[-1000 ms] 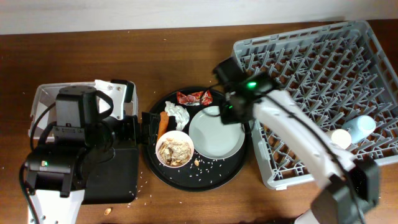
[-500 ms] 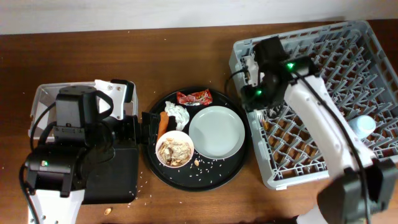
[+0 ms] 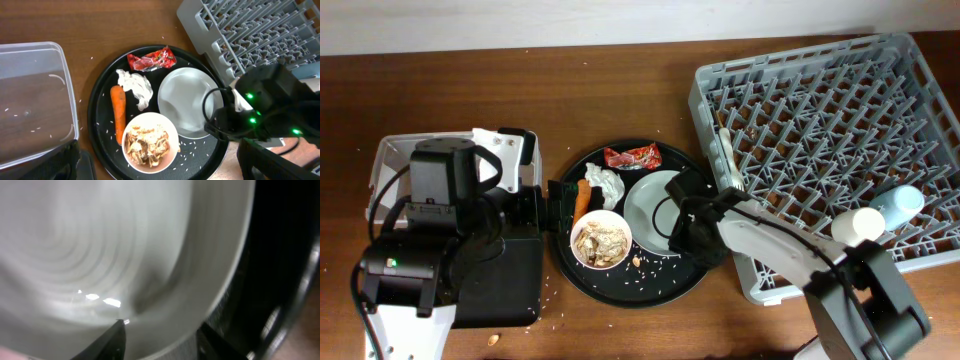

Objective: Sort waste into correct bins and load items into the dishwasher rack
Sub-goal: 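Lift the white plate with the right gripper and stand it in the rack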

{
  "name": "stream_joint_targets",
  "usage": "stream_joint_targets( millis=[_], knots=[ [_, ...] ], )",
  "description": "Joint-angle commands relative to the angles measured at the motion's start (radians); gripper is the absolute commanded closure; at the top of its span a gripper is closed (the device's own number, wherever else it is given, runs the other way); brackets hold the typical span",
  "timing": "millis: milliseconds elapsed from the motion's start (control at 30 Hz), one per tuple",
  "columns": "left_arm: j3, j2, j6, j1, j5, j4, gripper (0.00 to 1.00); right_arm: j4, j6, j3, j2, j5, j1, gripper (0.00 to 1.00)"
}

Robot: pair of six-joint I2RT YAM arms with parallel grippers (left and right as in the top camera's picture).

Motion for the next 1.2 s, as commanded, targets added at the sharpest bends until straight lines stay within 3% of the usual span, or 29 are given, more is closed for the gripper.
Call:
stream_joint_targets(
  millis=[0, 233, 367, 433, 533, 567, 600, 733, 1033, 1100, 1133, 1167],
  knots=[
    [0.003, -0.005, -0.009, 0.000, 0.000, 0.002, 0.01, -0.002, -0.023, -0.006, 0.041, 0.044, -0.009, 0.96],
    [0.003, -0.005, -0.009, 0.000, 0.000, 0.002, 0.01, -0.171, -0.126, 0.056, -0.146, 0.158, -0.057, 0.96],
    [0.003, -0.005, -0.009, 0.000, 0.000, 0.002, 0.01, -0.234, -0.290, 0.248, -0.203, 0.209, -0.056, 0.96],
    [0.003, -0.005, -0.009, 0.000, 0.000, 0.002, 0.01, -0.298, -0.367, 0.413, -0.204, 0.372, -0.074, 0.96],
    [0.003, -0.005, -0.009, 0.000, 0.000, 0.002, 0.01, -0.301, -0.653, 0.652, -0.204, 0.779, -0.183, 0.96],
    [0.003, -0.005, -0.009, 0.000, 0.000, 0.002, 0.01, -0.234, -0.872, 0.687, -0.204, 0.898, -0.243, 0.96],
    [0.003, -0.005, -0.009, 0.000, 0.000, 0.002, 0.01, -0.193, -1.027, 0.687, -0.201, 0.911, -0.285, 0.96],
    [0.003, -0.005, -0.009, 0.000, 0.000, 0.002, 0.01, -0.123, -1.343, 0.687, -0.094, 1.050, -0.436, 0.96],
    [0.003, -0.005, -0.009, 0.000, 0.000, 0.002, 0.01, -0.116, -1.352, 0.656, 0.082, 1.047, -0.406, 0.96],
    [0.003, -0.005, -0.009, 0.000, 0.000, 0.002, 0.01, -0.116, -1.298, 0.654, 0.095, 1.047, -0.389, 0.83],
    [0.003, -0.005, -0.009, 0.000, 0.000, 0.002, 0.01, -0.116, -1.258, 0.654, 0.087, 1.046, -0.389, 0.54],
    [0.003, -0.005, -0.009, 0.000, 0.000, 0.002, 0.01, -0.117, -1.210, 0.654, 0.067, 1.042, -0.389, 0.35]
  ],
)
